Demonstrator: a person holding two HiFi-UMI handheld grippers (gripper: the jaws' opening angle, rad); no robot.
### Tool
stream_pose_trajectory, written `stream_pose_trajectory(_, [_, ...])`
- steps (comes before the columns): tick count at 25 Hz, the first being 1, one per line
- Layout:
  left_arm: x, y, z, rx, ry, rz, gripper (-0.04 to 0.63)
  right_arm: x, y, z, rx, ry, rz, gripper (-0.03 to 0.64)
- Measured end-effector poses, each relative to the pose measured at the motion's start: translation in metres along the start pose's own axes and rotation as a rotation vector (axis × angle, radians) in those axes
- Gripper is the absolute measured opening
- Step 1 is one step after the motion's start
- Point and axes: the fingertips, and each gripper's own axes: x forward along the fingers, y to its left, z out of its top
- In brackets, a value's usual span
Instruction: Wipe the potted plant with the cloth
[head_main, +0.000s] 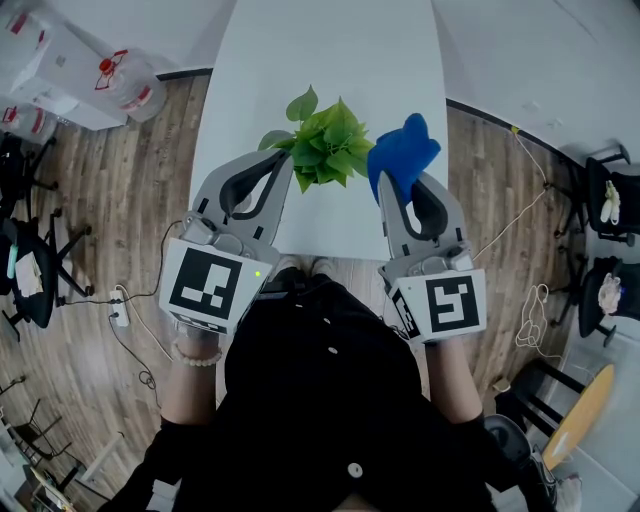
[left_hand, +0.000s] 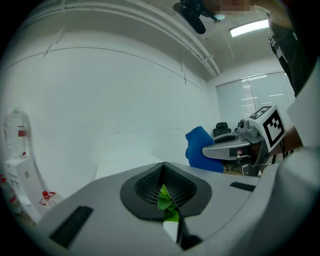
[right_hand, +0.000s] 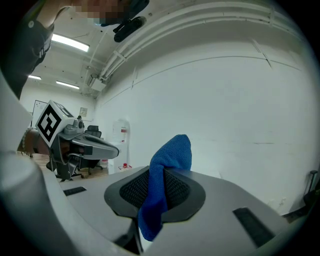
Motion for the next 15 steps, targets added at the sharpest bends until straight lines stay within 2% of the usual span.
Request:
stream_pose_trajectory(3, [0.0,0.0,0.0,0.053,-0.024,-0.022,0.014,0.0,0.003,-0.001,-0.009,0.003,0.004,0.084])
stream_pose_trajectory(7, [-0.002,0.001,0.0,0.018,-0.011,-0.005,0.014,0.0,0.005,-0.002,-0.013,0.009,0.009,0.084])
stream_pose_trajectory(10, [-0.003,0.0,0.0,0.038,-0.019,-0.014,0.014,0.0,0.007,-0.002,-0.017,0.01,0.011,0.084])
stream_pose_trajectory(13, [-0.005,0.0,0.0,-0.007,-0.003,0.006,0.014,0.0,0.01,-0.002,-0.021,0.014,0.018,0.084])
stream_pose_trajectory(15, [-0.006,0.0,-0.001,-0.01,0.001,0.008,0.014,0.0,0.011,-0.002,-0.025,0.016,0.022,0.084])
